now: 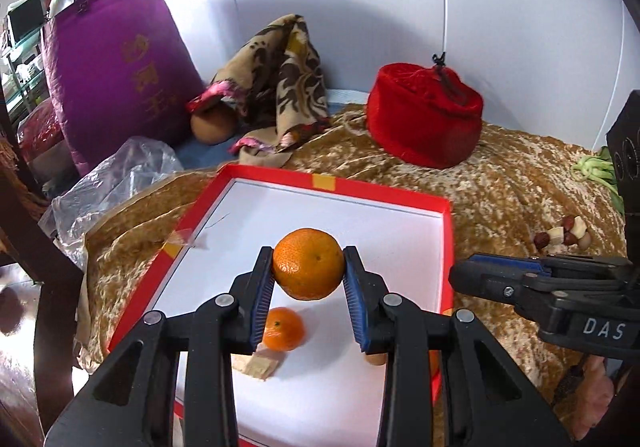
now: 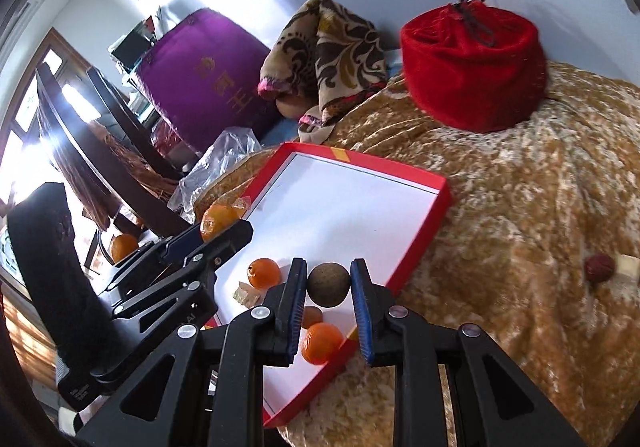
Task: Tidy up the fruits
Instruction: 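Carry the orange and nut over the tray and open both tools to release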
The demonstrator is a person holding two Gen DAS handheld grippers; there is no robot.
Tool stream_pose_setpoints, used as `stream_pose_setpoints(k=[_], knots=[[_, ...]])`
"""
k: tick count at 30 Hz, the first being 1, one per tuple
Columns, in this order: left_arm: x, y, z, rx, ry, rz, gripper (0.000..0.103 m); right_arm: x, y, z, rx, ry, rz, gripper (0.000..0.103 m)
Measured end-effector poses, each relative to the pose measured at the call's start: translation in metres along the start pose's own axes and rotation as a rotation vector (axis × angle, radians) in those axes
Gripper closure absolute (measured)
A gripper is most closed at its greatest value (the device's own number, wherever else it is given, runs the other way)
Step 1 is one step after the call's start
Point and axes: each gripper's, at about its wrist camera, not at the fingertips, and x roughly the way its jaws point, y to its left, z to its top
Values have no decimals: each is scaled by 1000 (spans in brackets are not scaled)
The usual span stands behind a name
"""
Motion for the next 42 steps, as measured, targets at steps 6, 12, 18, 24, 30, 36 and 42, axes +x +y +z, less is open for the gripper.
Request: stream_pose_setpoints(k=[6, 12, 18, 24, 30, 36, 42], knots=[[11, 10, -7, 8, 39, 43, 71, 33, 11, 0, -39, 49, -10, 80], [17, 18, -10, 15, 62, 74, 71, 58, 20, -10, -65, 103, -43, 80], [12, 13, -7, 46, 37, 112, 71, 60, 23, -14, -81, 114, -53, 77], [-17, 12, 8, 27, -109, 181, 69, 49, 25, -13, -76, 96, -57, 77], [-65, 12, 24, -66, -320, 196, 23, 9, 25, -7, -72, 8, -73, 77], [-89, -15, 34, -47, -403, 172, 18, -46, 18, -2, -49, -98, -91, 77], [-84, -66, 38, 37, -359, 60, 9, -100, -1, -2, -17, -169, -150, 76]])
